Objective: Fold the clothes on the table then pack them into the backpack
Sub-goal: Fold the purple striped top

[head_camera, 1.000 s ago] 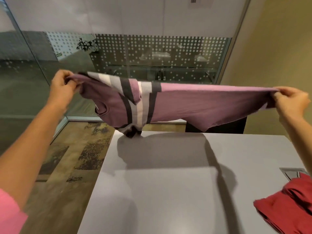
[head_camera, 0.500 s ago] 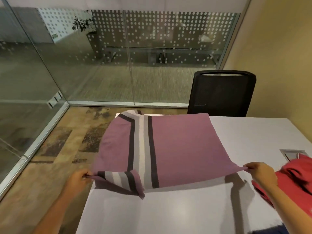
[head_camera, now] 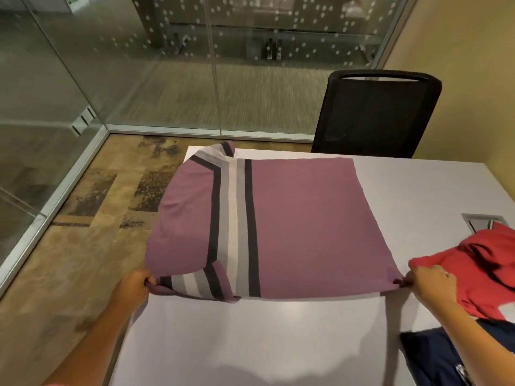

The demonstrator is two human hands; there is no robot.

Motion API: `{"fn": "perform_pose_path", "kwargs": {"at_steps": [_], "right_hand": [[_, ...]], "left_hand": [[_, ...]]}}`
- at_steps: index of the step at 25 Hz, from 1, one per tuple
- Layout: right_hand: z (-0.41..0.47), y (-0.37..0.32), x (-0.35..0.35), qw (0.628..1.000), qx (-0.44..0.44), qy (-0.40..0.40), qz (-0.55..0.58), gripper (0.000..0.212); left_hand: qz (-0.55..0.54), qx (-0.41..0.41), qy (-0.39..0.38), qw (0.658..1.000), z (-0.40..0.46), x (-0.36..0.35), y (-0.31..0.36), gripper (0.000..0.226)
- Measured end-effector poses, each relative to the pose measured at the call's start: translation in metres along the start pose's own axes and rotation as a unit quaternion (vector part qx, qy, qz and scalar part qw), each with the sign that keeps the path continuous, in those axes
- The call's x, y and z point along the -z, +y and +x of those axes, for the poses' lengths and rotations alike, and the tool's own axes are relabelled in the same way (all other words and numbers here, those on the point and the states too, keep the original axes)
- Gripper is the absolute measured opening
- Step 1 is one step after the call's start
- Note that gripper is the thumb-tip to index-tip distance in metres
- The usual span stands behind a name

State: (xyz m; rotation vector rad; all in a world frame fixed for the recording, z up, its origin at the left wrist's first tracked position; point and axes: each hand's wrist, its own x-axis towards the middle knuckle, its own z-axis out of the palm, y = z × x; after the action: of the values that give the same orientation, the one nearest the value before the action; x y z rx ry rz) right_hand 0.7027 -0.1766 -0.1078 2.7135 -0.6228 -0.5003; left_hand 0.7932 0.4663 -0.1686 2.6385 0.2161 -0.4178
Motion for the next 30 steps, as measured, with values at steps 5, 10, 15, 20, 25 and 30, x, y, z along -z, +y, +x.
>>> {"fn": "perform_pose_path", "kwargs": {"at_steps": [5, 10, 15, 20, 25, 30], "right_hand": [[0.007, -0.009, -0.011, 0.997, -0.004, -0.076, -0.016, 0.023], [0.012, -0.018, -0.03, 0.997, 0.022, -0.076, -0.007, 0.034], [0.01, -0.026, -0.045, 0.993, 0.103, -0.048, 0.023, 0.031], [0.027, -0.011, -0.072, 0.98, 0.121, -0.099, 0.121, 0.028], [0.023, -0.007, -0.045, 0.977, 0.116, -0.165, 0.065, 0.024], [0.03, -0.011, -0.026, 0.956, 0.128, -0.264, 0.008, 0.015]], "left_hand": [[0.145, 0.035, 0.042, 0.988, -0.017, -0.019, 0.016, 0.014], [0.157, -0.248, 0.053, 0.954, -0.021, -0.045, 0.084, 0.033], [0.336, -0.423, -0.088, 0.837, -0.021, -0.064, 0.139, 0.049], [0.352, -0.308, -0.129, 0.874, -0.011, -0.048, 0.139, 0.047], [0.125, -0.212, -0.251, 0.936, 0.002, -0.017, 0.131, 0.014], [-0.02, -0.172, -0.267, 0.948, 0.045, 0.028, 0.156, 0.009]]}}
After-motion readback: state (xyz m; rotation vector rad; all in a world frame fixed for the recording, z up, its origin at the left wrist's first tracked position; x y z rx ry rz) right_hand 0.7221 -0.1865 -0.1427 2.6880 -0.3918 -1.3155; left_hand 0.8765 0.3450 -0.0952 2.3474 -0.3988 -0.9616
